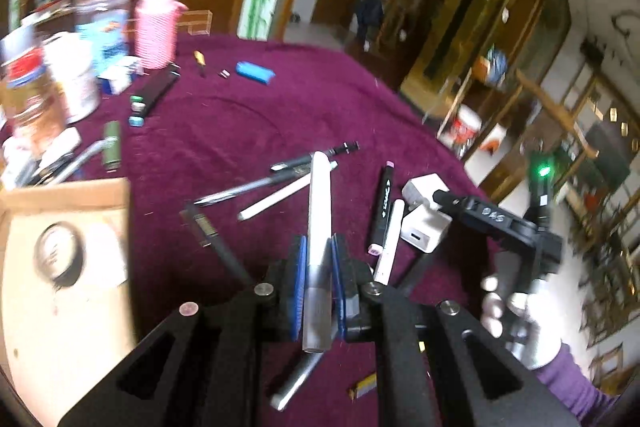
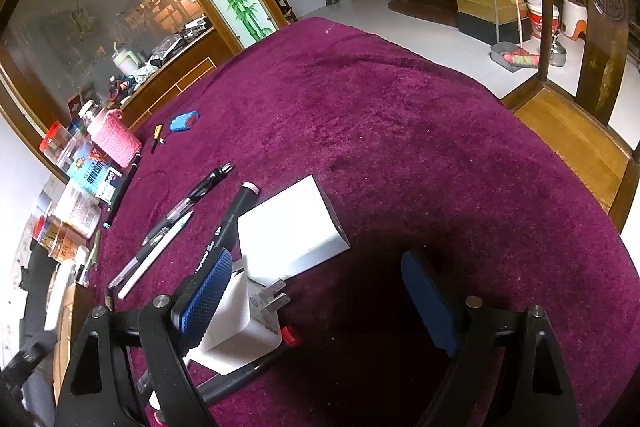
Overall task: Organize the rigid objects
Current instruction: 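Carry the white marker toward the tray while the right gripper grasps a white charger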
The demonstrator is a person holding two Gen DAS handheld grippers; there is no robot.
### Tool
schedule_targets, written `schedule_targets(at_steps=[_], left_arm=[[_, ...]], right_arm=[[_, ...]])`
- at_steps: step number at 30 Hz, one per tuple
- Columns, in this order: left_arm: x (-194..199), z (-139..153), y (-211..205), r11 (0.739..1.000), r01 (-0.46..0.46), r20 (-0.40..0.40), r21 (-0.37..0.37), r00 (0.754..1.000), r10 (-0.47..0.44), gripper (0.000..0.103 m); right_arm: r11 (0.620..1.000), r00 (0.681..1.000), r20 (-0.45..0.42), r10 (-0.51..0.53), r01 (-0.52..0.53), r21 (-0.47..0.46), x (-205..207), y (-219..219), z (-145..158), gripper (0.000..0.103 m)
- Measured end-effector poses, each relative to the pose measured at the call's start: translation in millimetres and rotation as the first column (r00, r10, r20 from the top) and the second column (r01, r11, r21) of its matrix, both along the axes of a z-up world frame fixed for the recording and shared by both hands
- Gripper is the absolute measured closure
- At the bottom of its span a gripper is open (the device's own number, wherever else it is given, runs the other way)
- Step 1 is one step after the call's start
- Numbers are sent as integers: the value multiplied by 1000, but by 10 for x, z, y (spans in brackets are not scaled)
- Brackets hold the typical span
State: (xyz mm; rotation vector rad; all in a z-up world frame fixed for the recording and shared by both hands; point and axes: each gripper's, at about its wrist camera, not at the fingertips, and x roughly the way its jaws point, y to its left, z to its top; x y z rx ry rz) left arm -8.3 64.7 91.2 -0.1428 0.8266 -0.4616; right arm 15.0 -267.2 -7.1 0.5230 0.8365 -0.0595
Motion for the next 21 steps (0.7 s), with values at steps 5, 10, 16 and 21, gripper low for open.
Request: schedule_targets(at_steps=[5, 10, 16, 21], left_arm=[[-368, 127, 412, 998, -57, 44, 7, 997, 57, 91], [-576, 138, 858, 992, -124, 52, 9, 991, 124, 91], [-640, 15, 1288, 980, -201, 26, -7, 979, 201, 91], [-681, -32, 1540, 970, -241, 14, -3, 970, 241, 91]], right_arm=[[998, 999, 13, 53, -53, 33, 9, 49, 36, 12], [971, 979, 31, 199, -193, -139, -78, 448, 237, 12], [837, 952, -90, 293, -300, -457, -14, 948, 169, 22], [860, 953, -77, 293, -298, -415, -47, 869, 199, 32]])
